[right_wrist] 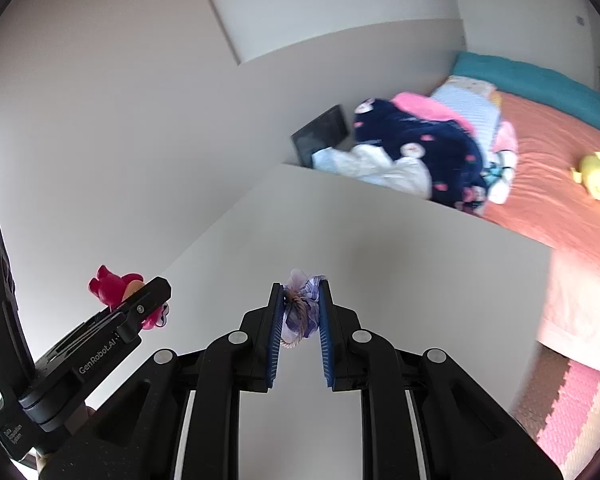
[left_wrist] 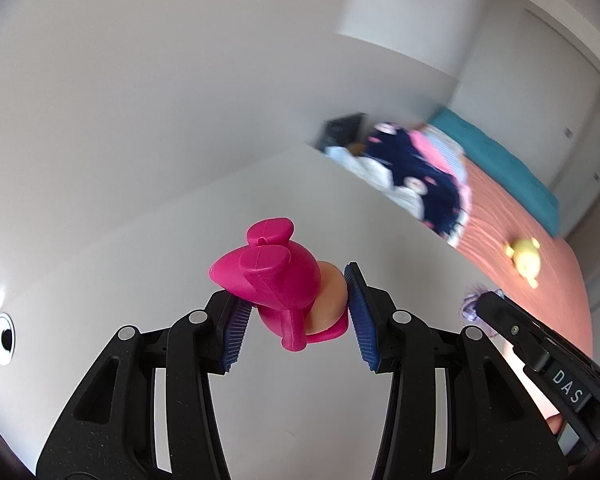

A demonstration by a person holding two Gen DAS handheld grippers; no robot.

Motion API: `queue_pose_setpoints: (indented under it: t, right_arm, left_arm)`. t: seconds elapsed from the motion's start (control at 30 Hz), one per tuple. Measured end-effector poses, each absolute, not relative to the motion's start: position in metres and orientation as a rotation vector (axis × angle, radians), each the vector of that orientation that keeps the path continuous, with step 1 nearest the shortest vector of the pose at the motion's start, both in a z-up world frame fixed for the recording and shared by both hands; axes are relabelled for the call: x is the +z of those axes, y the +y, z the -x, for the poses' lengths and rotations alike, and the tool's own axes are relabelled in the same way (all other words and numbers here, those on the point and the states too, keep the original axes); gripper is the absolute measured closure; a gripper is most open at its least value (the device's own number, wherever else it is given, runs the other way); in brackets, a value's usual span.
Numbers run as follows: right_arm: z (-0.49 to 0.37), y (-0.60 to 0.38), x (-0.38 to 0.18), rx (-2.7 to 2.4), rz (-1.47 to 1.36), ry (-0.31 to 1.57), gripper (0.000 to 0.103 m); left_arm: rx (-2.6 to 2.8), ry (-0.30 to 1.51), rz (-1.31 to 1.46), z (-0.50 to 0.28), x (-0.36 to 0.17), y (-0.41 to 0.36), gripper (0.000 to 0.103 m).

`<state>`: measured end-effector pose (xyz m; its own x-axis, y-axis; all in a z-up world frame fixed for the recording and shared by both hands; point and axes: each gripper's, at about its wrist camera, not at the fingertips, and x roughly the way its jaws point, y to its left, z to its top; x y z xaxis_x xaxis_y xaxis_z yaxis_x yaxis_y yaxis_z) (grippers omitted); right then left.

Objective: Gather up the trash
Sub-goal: 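Carry doll and pacifier over the black bin and open both tools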

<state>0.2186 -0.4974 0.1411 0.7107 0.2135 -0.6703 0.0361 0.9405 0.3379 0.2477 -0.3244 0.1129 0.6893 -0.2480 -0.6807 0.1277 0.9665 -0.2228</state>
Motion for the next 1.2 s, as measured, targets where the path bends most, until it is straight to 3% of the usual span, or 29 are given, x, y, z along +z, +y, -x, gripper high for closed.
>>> queue_pose_setpoints:
  t: [0.57, 0.9, 1.2]
  right_arm:
    - [-0.004, -0.658, 0.13, -0.149, -0.474, 0.713, 0.085]
    - [0.066, -0.712, 0.069, -0.226, -0.549, 0.793, 0.085]
    - [0.073, -0.722, 0.007, -0.261, -0.588, 0.915, 0.083]
  left_arm:
    - [-0.521, 0.789, -0.073, -0.078, 0.118, -0.49, 0.058]
    - [-0.634, 0.884, -0.247, -0.019, 0.063, -0.561, 0.058]
    - [-0.642, 0.986, -0.369, 0.006, 0.005, -0.588, 0.058]
